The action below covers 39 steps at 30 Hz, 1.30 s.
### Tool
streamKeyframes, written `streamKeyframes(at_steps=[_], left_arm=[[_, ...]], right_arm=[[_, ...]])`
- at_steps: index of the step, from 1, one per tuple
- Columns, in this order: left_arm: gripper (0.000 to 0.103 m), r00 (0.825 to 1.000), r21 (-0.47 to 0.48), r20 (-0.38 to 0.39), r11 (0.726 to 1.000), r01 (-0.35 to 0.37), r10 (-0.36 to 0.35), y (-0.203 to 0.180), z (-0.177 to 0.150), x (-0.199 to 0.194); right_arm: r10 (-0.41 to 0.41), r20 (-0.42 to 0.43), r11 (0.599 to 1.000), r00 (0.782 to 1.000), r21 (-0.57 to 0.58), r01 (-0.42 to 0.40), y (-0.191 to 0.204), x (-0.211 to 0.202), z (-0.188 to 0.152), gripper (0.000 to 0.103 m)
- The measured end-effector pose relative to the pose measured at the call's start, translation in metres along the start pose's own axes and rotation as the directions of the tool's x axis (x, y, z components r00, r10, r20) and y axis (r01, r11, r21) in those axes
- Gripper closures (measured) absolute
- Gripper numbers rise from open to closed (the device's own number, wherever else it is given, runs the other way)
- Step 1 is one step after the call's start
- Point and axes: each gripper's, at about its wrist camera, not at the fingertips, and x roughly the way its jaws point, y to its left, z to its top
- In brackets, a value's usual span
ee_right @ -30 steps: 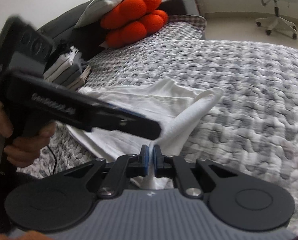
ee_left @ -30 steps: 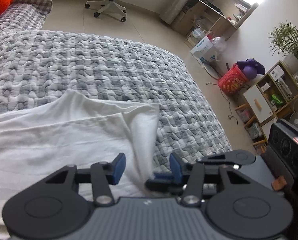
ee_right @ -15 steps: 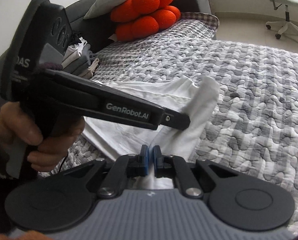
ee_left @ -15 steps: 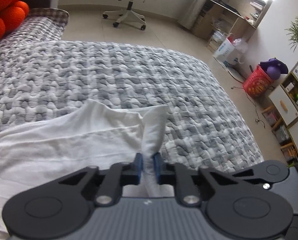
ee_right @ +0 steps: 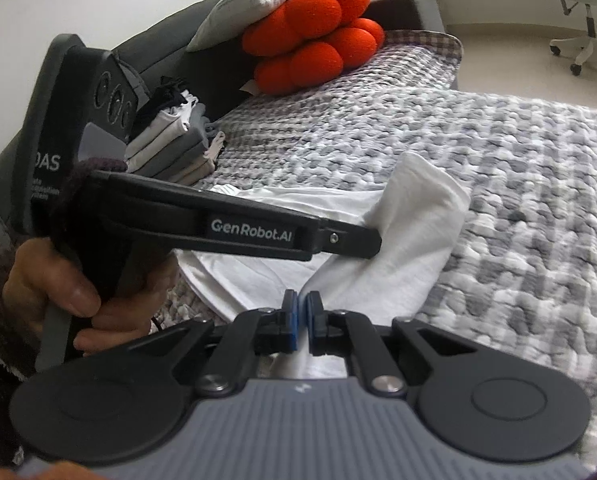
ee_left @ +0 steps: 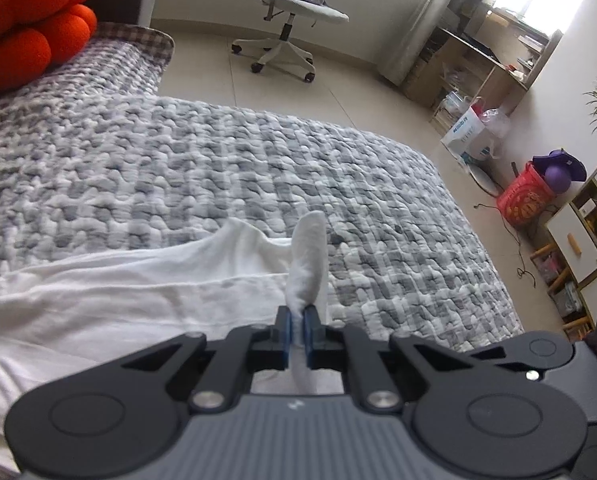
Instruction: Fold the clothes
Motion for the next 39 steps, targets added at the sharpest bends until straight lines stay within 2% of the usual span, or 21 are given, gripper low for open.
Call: streamKeyframes(at_steps=[7,27,39], left_arm=[[0.096,1.0,-0.006,0.019,1.0,-0.006,0.006,0.011,0.0,-0.01],[0.097,0.999,-0.104,0.044,0.994,0.014,-0.01,0.092,-0.003,-0.045],[0.097,0.998,-0.136,0.068,0.991,0.013,-0.003,0.128,-0.008,-0.063]], right_arm=[[0.012,-0.011,1.0,1.0,-0.008,-0.012,0.01,0.008,0.005,0.096],[0.077,-0.055,0.997,0.996,-0.022,-0.078,0.055,0.06,0.028,0.096],[0.103,-0.086,0.993,0.991,-0.05,-0.107,0.083,0.094,0.042,0.096]])
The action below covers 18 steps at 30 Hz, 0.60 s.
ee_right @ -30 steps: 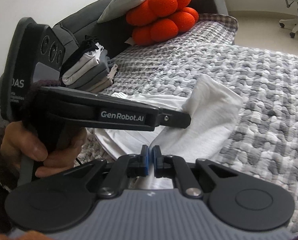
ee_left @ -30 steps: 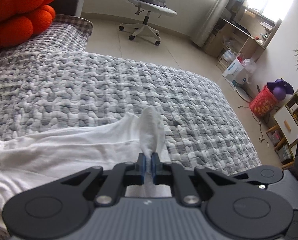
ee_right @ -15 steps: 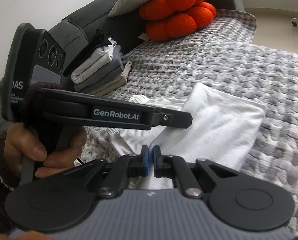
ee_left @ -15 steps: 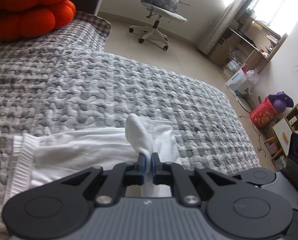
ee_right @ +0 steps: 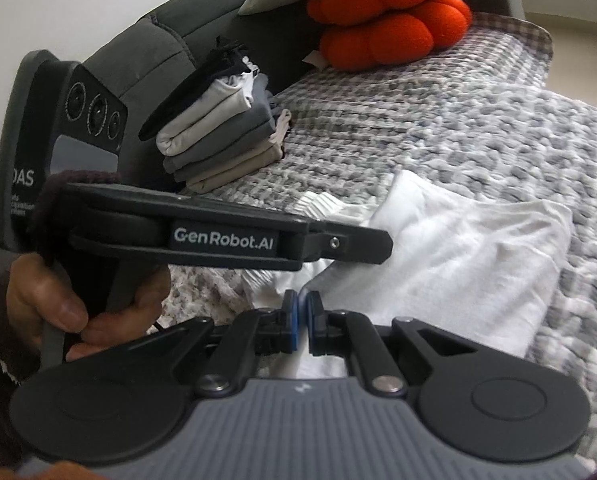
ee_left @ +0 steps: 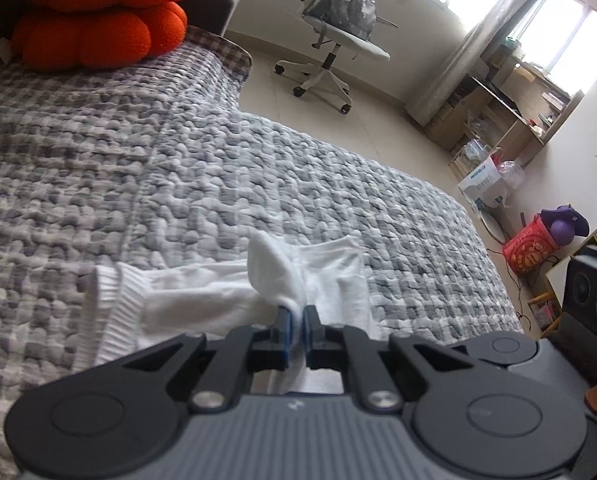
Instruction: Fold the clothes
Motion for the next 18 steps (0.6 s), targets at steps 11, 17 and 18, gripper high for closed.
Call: streamKeyframes(at_steps=[11,17,18], left_arm=[[0.097,1.0,-0.02,0.014,1.0,-0.016,0.016,0.029,0.001,-0.013],[0.097,1.0,-0.027,0.017,0.999,-0.019,0.02,0.042,0.003,-0.018],[0.097,1.0,-0.028,0.017,0.999,-0.019,0.02,0.045,0.003,-0.019]], right_arm=[[0.02,-0.021,1.0,1.0,-0.017,-0.021,0.015,0.023,0.011,0.096],[0.027,-0.028,0.999,0.999,-0.031,-0.028,0.023,0.036,0.016,0.096],[0.028,-0.029,0.999,0.999,-0.032,-0.029,0.024,0.038,0.017,0.096]])
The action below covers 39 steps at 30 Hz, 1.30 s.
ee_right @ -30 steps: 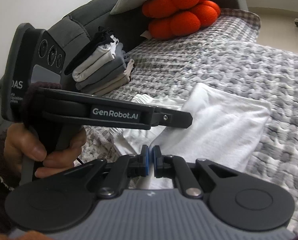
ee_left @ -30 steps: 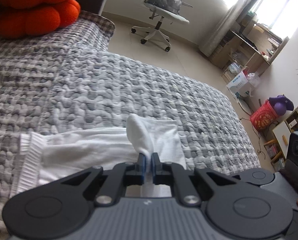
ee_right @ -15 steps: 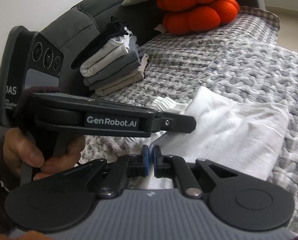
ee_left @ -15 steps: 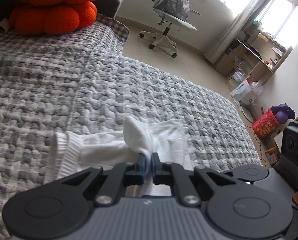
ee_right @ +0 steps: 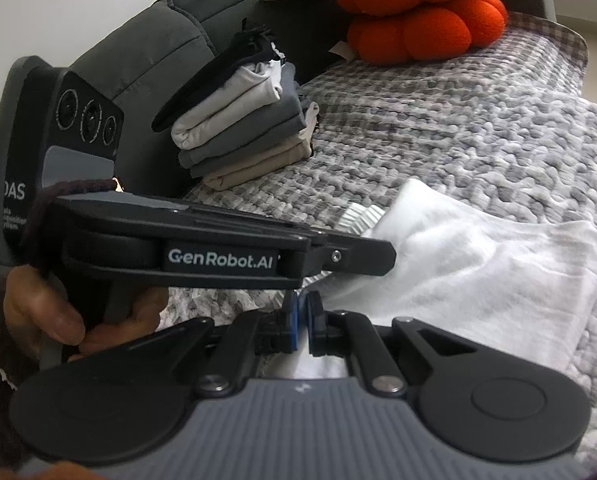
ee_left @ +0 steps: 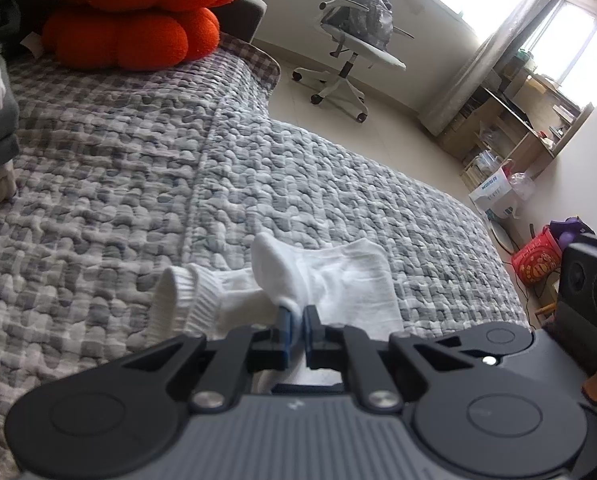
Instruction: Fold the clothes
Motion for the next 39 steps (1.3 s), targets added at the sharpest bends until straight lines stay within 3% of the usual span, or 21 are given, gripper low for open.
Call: streamKeyframes(at_steps=[28,32,37,39], left_arm=[[0.096,0.997,-0.063,0.009,0.995,-0.078,0.078,0.046,-0.006,-0.008],[0.096,0.995,-0.082,0.024,0.993,-0.09,0.092,0.051,-0.008,-0.009],[0.096,0.988,-0.091,0.068,0.987,-0.132,0.138,0.051,-0.009,-0.019],[0.096,0.983,-0.106,0.096,0.983,-0.146,0.157,0.051,-0.011,-0.024]], right_arm=[[0.037,-0.035,0.999,0.999,-0.039,-0.039,0.021,0.056,0.008,0.098],[0.049,-0.03,0.998,0.998,-0.03,-0.05,0.018,0.047,0.009,0.088],[-0.004,0.003,0.997,1.0,-0.072,0.004,0.013,0.02,0.006,0.085],[-0.049,0.045,0.995,0.998,-0.085,0.053,0.006,0.006,0.002,0.072]])
